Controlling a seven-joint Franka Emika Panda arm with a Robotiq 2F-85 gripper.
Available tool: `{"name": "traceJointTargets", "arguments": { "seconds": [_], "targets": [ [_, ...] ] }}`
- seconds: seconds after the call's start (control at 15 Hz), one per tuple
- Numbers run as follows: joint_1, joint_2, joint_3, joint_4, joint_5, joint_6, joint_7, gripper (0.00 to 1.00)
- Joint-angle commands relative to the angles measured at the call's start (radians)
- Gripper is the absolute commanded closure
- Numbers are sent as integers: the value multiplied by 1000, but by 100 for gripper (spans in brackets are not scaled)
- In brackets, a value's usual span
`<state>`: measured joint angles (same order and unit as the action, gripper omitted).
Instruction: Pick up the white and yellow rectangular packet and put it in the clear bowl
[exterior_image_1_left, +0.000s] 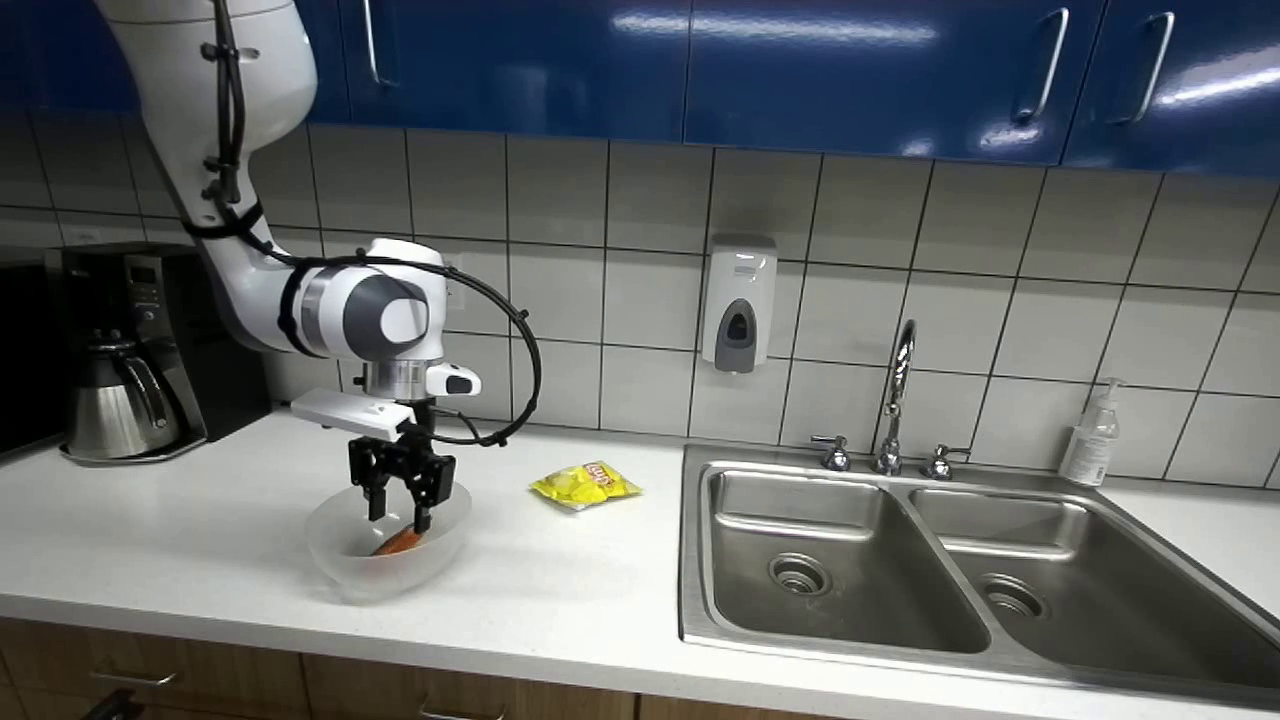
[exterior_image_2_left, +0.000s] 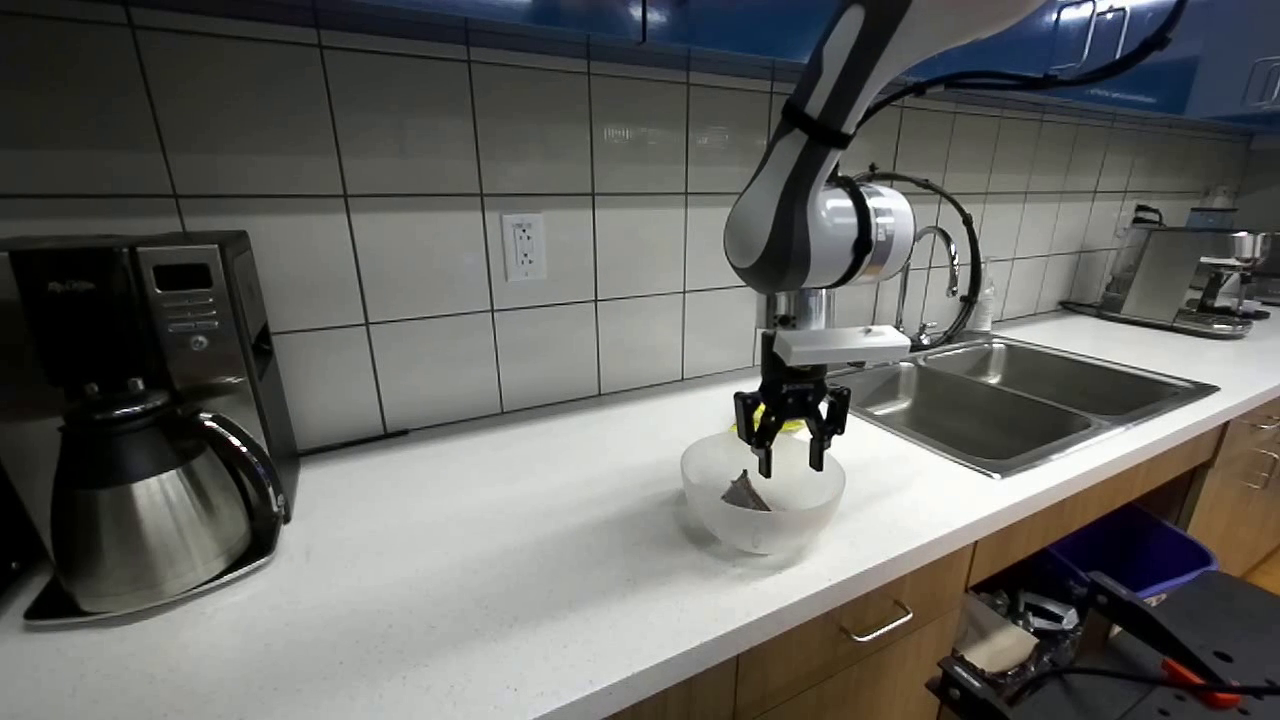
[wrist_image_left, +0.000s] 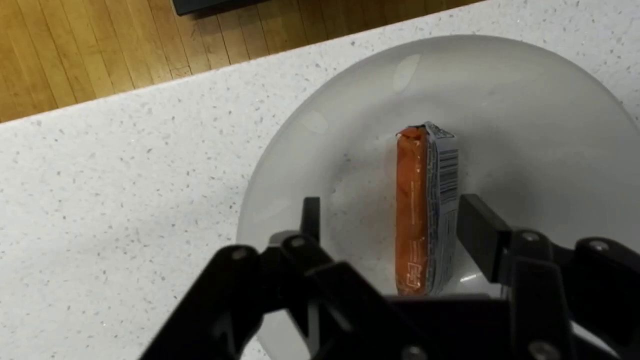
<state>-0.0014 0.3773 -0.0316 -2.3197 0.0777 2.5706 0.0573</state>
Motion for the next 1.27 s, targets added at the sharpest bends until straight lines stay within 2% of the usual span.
{"name": "traceJointTargets", "arguments": {
  "seconds": [0.0,0.67,1.0,1.07,1.13,1.2],
  "targets": [
    [1,-53,6,-1,-4,-18,15,1],
    [48,-424,40,-247,-31,-41,41,0],
    [44,-586,60,-367,-61,-73,97,0],
    [43,-612,63,-381,-52,-98,110,0],
    [44,-514,54,-323,-34,-51,56,0],
    [44,-540,56,-339,-34,-66,65,0]
  ]
}}
